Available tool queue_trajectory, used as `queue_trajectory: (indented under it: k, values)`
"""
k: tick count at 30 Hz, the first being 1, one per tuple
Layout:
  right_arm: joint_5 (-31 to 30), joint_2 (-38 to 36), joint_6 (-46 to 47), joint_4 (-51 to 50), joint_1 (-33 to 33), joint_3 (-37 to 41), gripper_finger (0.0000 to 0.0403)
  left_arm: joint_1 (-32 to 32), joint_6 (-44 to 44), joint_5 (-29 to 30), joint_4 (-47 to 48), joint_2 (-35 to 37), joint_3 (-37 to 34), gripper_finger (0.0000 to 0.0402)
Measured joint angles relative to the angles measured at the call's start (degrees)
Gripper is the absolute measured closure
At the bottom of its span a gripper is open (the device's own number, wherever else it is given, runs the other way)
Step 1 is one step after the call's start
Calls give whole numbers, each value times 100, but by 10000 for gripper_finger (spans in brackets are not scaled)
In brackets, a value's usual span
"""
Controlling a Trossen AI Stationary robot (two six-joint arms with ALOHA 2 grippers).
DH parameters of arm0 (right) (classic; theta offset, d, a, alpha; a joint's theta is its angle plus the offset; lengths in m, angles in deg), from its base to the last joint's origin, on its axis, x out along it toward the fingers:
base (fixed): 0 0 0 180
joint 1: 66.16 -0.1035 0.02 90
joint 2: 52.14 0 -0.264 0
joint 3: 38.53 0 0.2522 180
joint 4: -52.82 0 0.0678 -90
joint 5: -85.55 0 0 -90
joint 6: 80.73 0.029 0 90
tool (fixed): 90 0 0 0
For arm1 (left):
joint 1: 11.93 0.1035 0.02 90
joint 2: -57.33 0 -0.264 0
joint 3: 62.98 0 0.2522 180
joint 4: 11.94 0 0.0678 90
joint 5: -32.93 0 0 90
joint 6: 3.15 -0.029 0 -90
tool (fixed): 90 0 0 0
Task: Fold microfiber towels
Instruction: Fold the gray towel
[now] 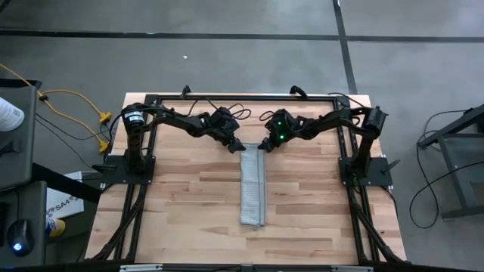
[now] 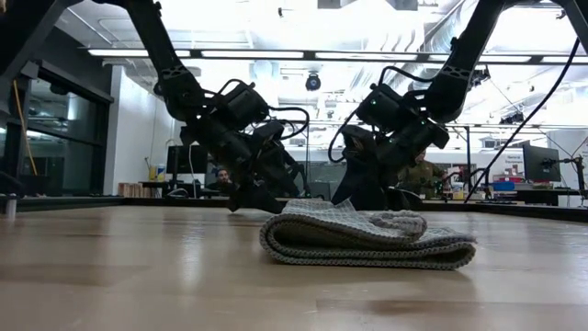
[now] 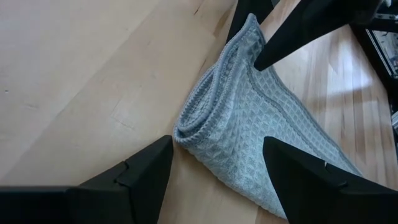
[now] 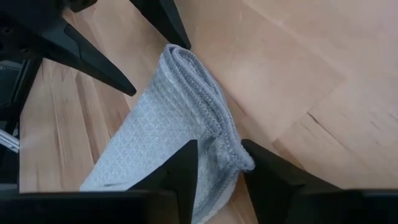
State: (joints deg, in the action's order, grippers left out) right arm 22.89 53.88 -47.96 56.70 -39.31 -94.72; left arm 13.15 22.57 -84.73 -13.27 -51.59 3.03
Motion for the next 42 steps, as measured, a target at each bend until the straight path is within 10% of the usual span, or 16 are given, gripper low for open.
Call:
queue_trajectory:
  k: [18,42]
  values:
    - [9,2,-33,58,2,4,368,2,-225,188,-21,-11,-9,389]
    - [168,-24,-413,34,2,13,397,2,-274,-21,-94,-11,-9,399]
